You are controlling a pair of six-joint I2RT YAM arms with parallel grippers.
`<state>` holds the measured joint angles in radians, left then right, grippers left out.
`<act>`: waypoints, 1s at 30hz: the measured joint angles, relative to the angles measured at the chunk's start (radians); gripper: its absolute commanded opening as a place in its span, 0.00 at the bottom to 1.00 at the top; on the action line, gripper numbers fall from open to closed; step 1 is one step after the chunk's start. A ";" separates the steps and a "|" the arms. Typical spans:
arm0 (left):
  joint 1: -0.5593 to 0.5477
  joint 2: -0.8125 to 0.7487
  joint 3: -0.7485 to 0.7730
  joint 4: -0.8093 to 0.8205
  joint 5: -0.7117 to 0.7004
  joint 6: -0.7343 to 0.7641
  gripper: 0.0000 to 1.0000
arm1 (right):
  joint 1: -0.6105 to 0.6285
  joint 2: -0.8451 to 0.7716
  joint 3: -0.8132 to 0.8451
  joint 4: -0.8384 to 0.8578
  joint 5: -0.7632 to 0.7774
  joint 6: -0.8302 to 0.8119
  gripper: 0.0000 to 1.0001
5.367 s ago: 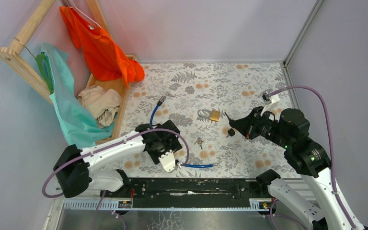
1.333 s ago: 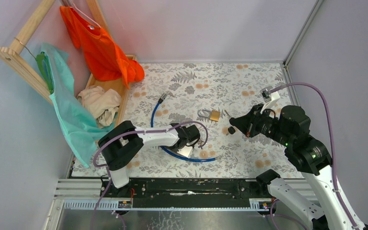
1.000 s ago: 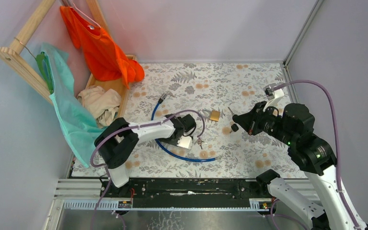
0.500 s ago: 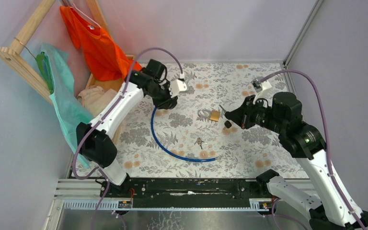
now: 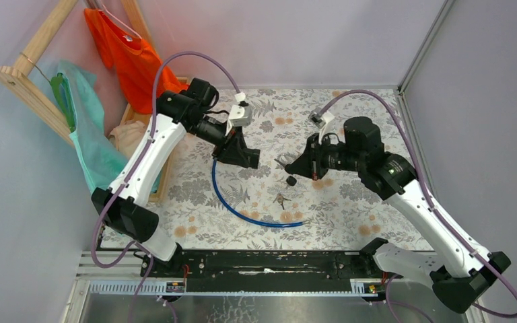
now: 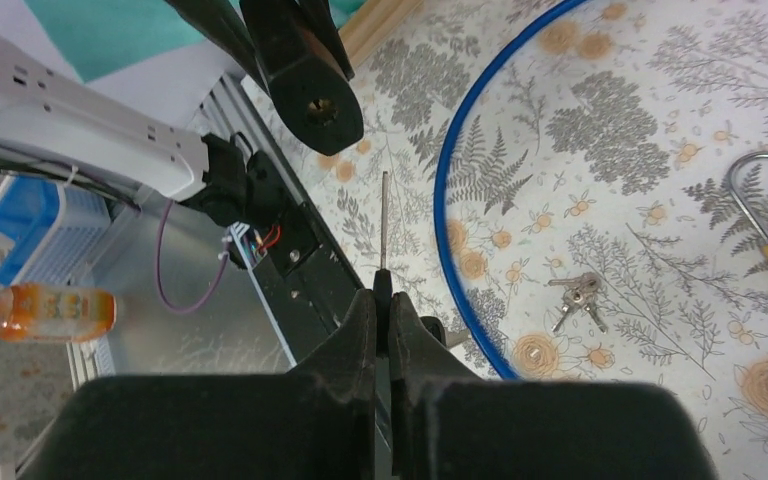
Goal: Unlock with the key
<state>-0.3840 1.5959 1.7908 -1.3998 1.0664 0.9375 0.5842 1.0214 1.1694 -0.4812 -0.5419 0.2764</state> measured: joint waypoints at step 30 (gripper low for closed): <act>0.024 -0.047 -0.157 -0.037 0.266 0.136 0.00 | 0.124 0.100 0.084 -0.011 -0.054 -0.127 0.00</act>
<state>-0.3595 1.5490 1.6341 -1.4368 1.3319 1.0733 0.7086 1.1210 1.2537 -0.4927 -0.5961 0.1497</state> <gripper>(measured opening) 0.374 0.033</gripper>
